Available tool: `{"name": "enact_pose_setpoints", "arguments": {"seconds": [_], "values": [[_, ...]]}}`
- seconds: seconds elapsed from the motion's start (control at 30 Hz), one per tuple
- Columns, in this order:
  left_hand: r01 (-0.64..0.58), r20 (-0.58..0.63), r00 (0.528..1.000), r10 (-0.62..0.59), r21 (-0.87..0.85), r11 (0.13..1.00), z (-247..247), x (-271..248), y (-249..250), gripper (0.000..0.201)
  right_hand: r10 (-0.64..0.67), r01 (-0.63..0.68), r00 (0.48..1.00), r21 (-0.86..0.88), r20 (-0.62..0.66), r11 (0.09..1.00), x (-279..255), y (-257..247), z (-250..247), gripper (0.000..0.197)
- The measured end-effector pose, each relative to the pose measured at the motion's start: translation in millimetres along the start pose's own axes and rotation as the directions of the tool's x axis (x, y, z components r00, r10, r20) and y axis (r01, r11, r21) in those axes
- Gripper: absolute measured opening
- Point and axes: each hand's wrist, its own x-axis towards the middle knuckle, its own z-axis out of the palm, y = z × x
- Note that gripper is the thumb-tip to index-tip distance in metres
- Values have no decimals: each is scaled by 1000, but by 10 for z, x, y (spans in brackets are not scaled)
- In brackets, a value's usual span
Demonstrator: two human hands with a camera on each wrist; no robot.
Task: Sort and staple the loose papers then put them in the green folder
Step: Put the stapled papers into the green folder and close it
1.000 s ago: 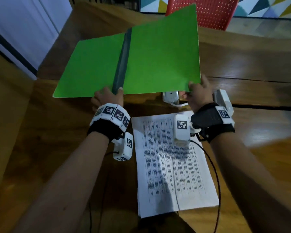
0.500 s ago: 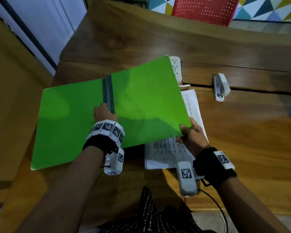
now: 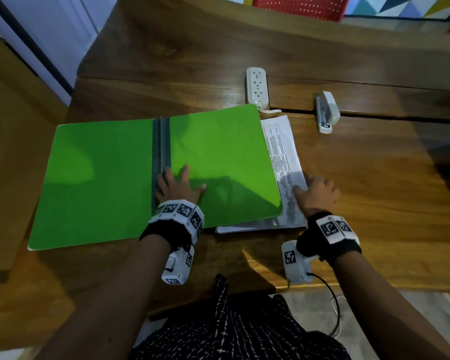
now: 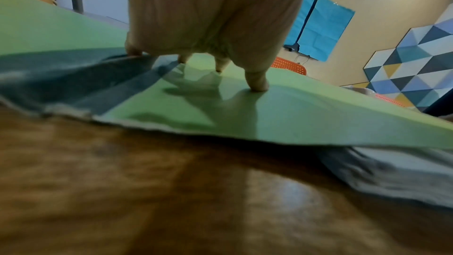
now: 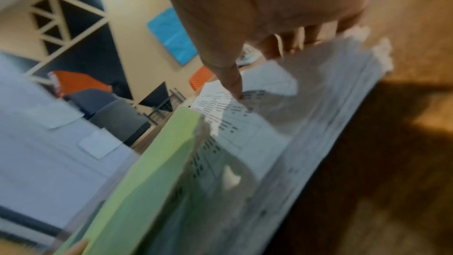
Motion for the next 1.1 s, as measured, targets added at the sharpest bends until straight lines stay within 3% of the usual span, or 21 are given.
{"name": "enact_pose_setpoints", "arguments": {"seconds": [0.07, 0.2, 0.27, 0.33, 0.43, 0.53, 0.63, 0.73, 0.8, 0.87, 0.93, 1.0, 1.1], "values": [[-35, 82, 996, 31, 51, 998, 63, -21, 7, 76, 84, -81, 993, -37, 88, 996, 118, 43, 31, 57], [-67, 128, 990, 59, 61, 996, 117, -48, 32, 79, -21, -22, 957, 146, 289, 989, 156, -39, 88, 41], [-70, 134, 989, 62, 55, 996, 111, -38, 36, 79, -82, -21, 941, 300, 328, 954, 136, -93, 64, 34], [-80, 137, 988, 72, 54, 995, 108, -38, 25, 80, -152, 61, 959, 351, 239, 934, 87, -172, -72, 33], [-100, 138, 987, 86, 100, 990, 133, -71, 30, 82, -286, 289, 957, 159, -44, 944, -15, -370, -483, 33], [-99, 136, 988, 78, 160, 982, 160, -113, 97, 83, -394, 440, 872, 113, -290, 891, -144, -576, -965, 36], [-124, 168, 981, 92, 188, 974, 189, -140, 176, 86, -420, 536, 771, 132, -478, 833, -198, -719, -1350, 27], [-187, 214, 966, 145, 195, 963, 259, -154, 269, 89, -390, 593, 698, 179, -600, 785, -192, -797, -1566, 24], [-207, 242, 958, 157, 200, 958, 294, -163, 343, 88, -381, 640, 680, 253, -627, 726, -165, -837, -1579, 26], [-200, 250, 957, 146, 207, 958, 285, -162, 407, 82, -371, 648, 718, 370, -589, 666, -76, -860, -1432, 25], [-203, 201, 965, 169, 163, 966, 220, -164, 434, 71, -330, 568, 812, 524, -481, 635, 42, -837, -1148, 26], [-190, 42, 981, 192, -40, 981, 117, -163, 408, 57, -299, 438, 899, 654, -320, 616, 127, -745, -806, 27], [-67, -190, 982, 11, -294, 953, -34, -109, 226, 49, -227, 218, 970, 740, -90, 636, 137, -549, -335, 27]]}}
